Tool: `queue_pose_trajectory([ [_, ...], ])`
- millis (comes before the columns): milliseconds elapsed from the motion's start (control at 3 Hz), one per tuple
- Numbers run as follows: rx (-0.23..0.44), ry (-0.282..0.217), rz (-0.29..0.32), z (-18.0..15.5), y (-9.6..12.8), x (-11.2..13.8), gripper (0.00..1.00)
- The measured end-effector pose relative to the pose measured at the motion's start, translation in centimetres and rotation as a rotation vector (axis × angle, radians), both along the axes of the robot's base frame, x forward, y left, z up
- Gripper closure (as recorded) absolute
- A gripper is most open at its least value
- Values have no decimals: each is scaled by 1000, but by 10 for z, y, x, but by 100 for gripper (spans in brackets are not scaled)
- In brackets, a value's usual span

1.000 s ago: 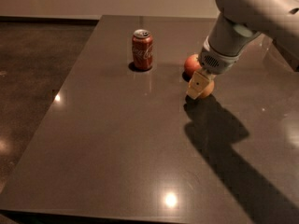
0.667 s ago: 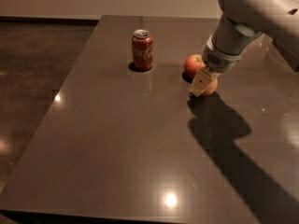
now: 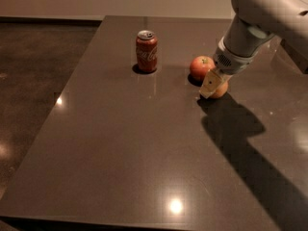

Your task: Move orange near apple

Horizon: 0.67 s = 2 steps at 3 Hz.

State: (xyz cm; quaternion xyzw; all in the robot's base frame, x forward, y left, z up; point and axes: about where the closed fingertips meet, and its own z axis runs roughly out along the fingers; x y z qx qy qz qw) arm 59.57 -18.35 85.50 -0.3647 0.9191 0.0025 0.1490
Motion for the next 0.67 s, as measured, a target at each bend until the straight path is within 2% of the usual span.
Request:
queue_pose_trajectory([
  [667,32,14,-7,-4,-2,1,7],
])
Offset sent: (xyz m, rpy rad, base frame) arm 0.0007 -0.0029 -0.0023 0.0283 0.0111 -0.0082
